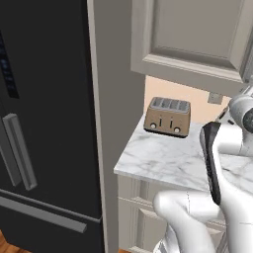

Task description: Pick the mug and place it in the sink. Pick the bowl and place it in the open cabinet and then close the cabinet.

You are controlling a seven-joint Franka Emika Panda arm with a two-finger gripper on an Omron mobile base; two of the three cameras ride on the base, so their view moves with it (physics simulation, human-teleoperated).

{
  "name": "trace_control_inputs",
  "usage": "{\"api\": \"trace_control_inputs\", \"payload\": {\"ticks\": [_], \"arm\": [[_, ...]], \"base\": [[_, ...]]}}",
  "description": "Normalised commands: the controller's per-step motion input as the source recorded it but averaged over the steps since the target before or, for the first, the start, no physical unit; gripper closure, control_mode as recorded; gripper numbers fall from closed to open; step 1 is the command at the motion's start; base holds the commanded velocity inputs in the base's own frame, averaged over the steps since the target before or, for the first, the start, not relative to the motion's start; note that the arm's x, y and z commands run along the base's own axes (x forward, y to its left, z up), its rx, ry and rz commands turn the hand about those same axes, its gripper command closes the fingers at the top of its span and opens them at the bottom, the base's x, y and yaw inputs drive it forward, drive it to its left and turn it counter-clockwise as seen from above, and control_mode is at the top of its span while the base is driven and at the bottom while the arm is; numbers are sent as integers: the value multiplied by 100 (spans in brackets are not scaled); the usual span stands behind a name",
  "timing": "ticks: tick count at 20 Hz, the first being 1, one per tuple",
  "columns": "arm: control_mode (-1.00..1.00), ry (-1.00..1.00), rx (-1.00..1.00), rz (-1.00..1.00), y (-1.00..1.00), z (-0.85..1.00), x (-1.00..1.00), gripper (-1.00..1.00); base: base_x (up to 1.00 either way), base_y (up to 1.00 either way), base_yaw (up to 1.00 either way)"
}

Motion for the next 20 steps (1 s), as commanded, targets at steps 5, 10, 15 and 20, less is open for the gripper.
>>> {"api": "trace_control_inputs", "payload": {"ticks": [5, 10, 15, 20], "arm": [[-100, 2, 16, 0, -54, 0, 100, -100], [-100, 7, 17, 0, -53, 0, 100, -100], [-100, 5, 16, 0, -48, -1, 100, -100], [-100, 6, 18, 1, -45, -13, 100, -100]], "base": [[0, 0, 0], [0, 0, 0], [0, 0, 0], [0, 0, 0]]}}
